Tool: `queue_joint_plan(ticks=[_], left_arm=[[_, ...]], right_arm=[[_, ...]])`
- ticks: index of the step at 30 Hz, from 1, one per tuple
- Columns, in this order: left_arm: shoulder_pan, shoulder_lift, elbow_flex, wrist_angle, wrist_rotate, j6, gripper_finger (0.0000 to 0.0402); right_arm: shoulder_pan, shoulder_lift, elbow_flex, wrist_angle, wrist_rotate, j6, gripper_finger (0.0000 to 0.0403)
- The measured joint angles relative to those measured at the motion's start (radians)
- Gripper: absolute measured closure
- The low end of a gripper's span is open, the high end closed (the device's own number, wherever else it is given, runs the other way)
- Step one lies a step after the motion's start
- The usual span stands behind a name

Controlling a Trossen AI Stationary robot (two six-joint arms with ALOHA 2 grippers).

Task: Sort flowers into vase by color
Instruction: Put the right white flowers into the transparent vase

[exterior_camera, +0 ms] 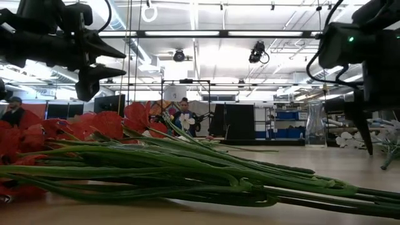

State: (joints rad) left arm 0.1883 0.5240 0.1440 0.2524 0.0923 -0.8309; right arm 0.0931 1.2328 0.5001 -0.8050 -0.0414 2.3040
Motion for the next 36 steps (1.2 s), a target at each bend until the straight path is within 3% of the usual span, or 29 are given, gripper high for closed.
queue_joint_plan(ticks=[5, 9, 11, 17, 20, 23, 29, 32, 36], left_arm=[[0.0, 0.009, 0.0, -0.046, -0.001, -0.009, 0.023], [0.007, 0.046, 0.0, -0.072, -0.001, -0.05, 0.0233], [0.007, 0.067, 0.017, -0.091, -0.002, -0.043, 0.0241], [0.023, 0.141, 0.196, -0.238, -0.085, 0.135, 0.0272], [0.056, 0.19, 0.294, -0.278, -0.096, 0.256, 0.028], [0.096, 0.265, 0.363, -0.279, -0.031, 0.333, 0.0284], [0.17, 0.492, 0.478, -0.234, 0.207, 0.35, 0.0273], [0.174, 0.606, 0.539, -0.155, 0.294, 0.37, 0.0245], [0.162, 0.729, 0.651, -0.115, 0.335, 0.456, 0.0197]], right_arm=[[-0.007, 0.053, 0.015, 0.043, 0.013, -0.033, 0.0255], [0.003, 0.051, 0.048, 0.066, 0.07, -0.05, 0.0354], [0.008, 0.039, 0.08, 0.112, 0.107, -0.076, 0.0384], [0.012, 0.037, 0.121, 0.185, 0.183, -0.229, 0.036], [0.017, 0.039, 0.148, 0.241, 0.273, -0.355, 0.0368], [0.017, 0.038, 0.207, 0.349, 0.409, -0.572, 0.0385], [-0.003, 0.043, 0.338, 0.526, 0.637, -1.172, 0.0381], [-0.019, 0.043, 0.389, 0.613, 0.672, -1.417, 0.0367], [-0.056, 0.04, 0.44, 0.728, 0.646, -1.612, 0.0363]])
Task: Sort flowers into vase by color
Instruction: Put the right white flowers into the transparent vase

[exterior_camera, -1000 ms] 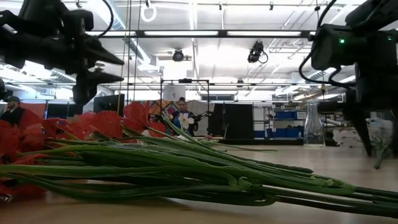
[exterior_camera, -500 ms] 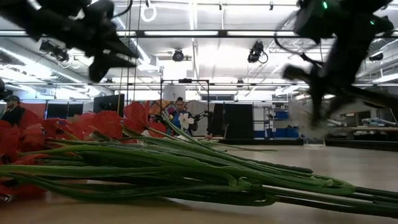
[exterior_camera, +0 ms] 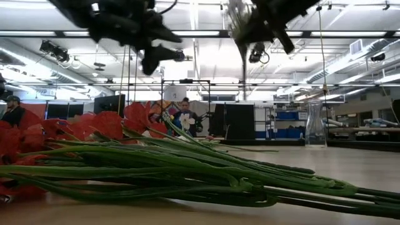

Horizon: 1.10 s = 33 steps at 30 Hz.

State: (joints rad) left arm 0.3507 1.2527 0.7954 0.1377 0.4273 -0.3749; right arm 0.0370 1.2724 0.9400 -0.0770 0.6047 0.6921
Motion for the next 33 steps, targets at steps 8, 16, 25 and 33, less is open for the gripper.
queue_joint_plan(ticks=[8, 16, 25, 33], left_arm=[[-0.023, 0.177, 0.218, -0.006, 0.014, 0.101, 0.0161], [-0.026, 0.26, 0.346, 0.035, 0.043, 0.106, 0.0215], [-0.029, 0.335, 0.426, 0.078, 0.115, 0.102, 0.0296], [-0.027, 0.336, 0.426, 0.066, 0.115, 0.164, 0.0385]], right_arm=[[-0.1, -0.001, 0.039, 0.216, -0.192, -0.223, 0.0376], [-0.154, -0.001, 0.039, 0.292, -0.322, -0.329, 0.0368], [-0.173, -0.002, 0.039, 0.332, -0.39, -0.387, 0.0367], [-0.202, -0.008, 0.039, 0.282, -0.439, -0.313, 0.0311]])
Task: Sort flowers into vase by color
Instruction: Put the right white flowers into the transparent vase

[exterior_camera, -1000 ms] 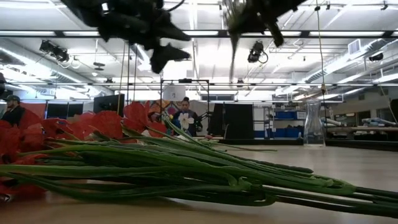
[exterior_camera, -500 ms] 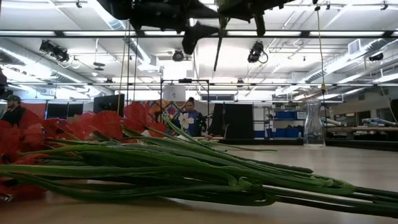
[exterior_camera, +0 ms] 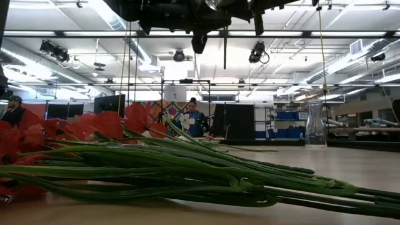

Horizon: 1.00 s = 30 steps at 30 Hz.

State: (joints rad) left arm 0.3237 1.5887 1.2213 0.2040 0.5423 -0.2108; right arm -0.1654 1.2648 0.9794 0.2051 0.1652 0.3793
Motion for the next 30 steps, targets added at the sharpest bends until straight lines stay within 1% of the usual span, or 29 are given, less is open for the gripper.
queue_joint_plan(ticks=[4, 5, 7, 8, 10, 13, 14, 15, 17, 19, 21, 23, 25, 27, 30], left_arm=[[0.0, 0.0, 0.0, -0.025, 0.001, 0.076, 0.0386], [-0.002, 0.0, 0.0, -0.037, 0.002, 0.093, 0.0387], [-0.002, 0.0, 0.0, -0.068, 0.002, 0.123, 0.0387], [-0.002, 0.0, 0.0, -0.083, 0.002, 0.136, 0.0388], [0.0, 0.0, 0.0, -0.112, 0.0, 0.16, 0.0388], [0.0, 0.0, 0.0, -0.14, -0.021, 0.17, 0.0386], [0.0, 0.0, 0.0, -0.144, -0.038, 0.17, 0.038], [0.0, 0.0, 0.0, -0.146, -0.063, 0.169, 0.0371], [0.003, -0.002, 0.001, -0.148, -0.129, 0.15, 0.0344], [0.014, -0.011, 0.001, -0.177, -0.168, 0.121, 0.0309], [0.034, -0.014, 0.002, -0.198, -0.188, 0.09, 0.0274], [0.061, -0.026, 0.001, -0.271, -0.185, 0.049, 0.0241], [0.082, -0.036, 0.001, -0.324, -0.182, 0.042, 0.0214], [0.104, -0.057, 0.0, -0.406, -0.181, 0.041, 0.0196], [0.126, -0.095, 0.0, -0.446, -0.18, 0.045, 0.0187]], right_arm=[[-0.016, 0.0, 0.0, -0.019, -0.067, 0.027, 0.0259], [-0.018, 0.0, 0.0, -0.023, -0.07, 0.03, 0.0251], [-0.024, 0.0, 0.0, -0.029, -0.077, 0.037, 0.0248], [-0.028, 0.0, 0.0, -0.033, -0.084, 0.037, 0.0253], [-0.036, 0.0, 0.0, -0.041, -0.093, 0.037, 0.0282], [-0.043, 0.0, 0.0, -0.05, -0.132, 0.014, 0.0364], [-0.045, 0.0, 0.0, -0.051, -0.136, -0.003, 0.0381], [-0.046, 0.0, 0.0, -0.052, -0.128, -0.013, 0.0386], [-0.048, -0.001, 0.0, -0.061, -0.084, -0.02, 0.0389], [-0.048, -0.015, 0.0, -0.106, -0.017, -0.05, 0.0391], [-0.048, -0.043, 0.0, -0.176, 0.106, -0.066, 0.0391], [-0.054, -0.081, 0.0, -0.262, 0.245, -0.073, 0.0391], [-0.07, -0.129, 0.0, -0.346, 0.382, -0.078, 0.0391], [-0.097, -0.181, 0.0, -0.403, 0.495, -0.095, 0.0391], [-0.165, -0.257, 0.0, -0.439, 0.591, -0.136, 0.0391]])
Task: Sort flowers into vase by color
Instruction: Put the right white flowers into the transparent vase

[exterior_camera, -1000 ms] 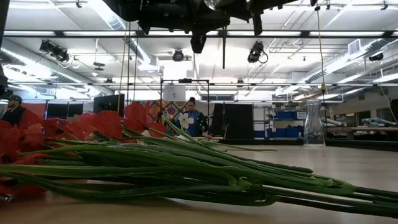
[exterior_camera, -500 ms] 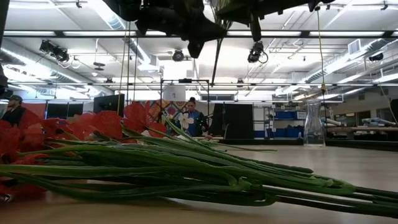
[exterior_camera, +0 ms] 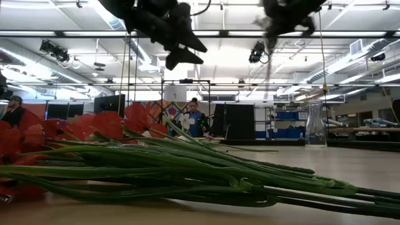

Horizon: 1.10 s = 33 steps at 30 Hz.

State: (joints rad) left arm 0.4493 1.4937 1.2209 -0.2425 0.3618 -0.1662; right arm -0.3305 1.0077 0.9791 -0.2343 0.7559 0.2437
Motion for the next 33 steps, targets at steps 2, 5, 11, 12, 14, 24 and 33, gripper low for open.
queue_joint_plan(ticks=[2, 5, 11, 12, 14, 24, 33], left_arm=[[0.016, -0.029, 0.0, -0.004, -0.002, 0.002, 0.0186], [0.041, -0.068, 0.0, -0.003, -0.031, 0.004, 0.019], [0.082, -0.106, 0.001, -0.005, -0.049, 0.004, 0.02], [0.087, -0.106, 0.001, -0.01, -0.049, 0.004, 0.02], [0.093, -0.103, 0.0, -0.028, -0.05, 0.001, 0.02], [0.091, -0.103, 0.0, -0.122, -0.088, 0.007, 0.0201], [0.091, -0.103, 0.0, -0.124, -0.116, 0.007, 0.0201]], right_arm=[[-0.057, -0.04, 0.0, -0.018, 0.036, -0.024, 0.0391], [-0.141, -0.077, 0.0, -0.072, 0.073, -0.038, 0.0391], [-0.248, -0.098, 0.0, -0.118, 0.054, -0.059, 0.0392], [-0.257, -0.097, 0.0, -0.123, 0.053, -0.068, 0.0392], [-0.264, -0.099, 0.0, -0.126, 0.053, -0.081, 0.0392], [-0.299, -0.142, -0.009, -0.246, 0.044, -0.079, 0.0392], [-0.391, -0.104, -0.115, -0.21, -0.047, 0.028, 0.0359]])
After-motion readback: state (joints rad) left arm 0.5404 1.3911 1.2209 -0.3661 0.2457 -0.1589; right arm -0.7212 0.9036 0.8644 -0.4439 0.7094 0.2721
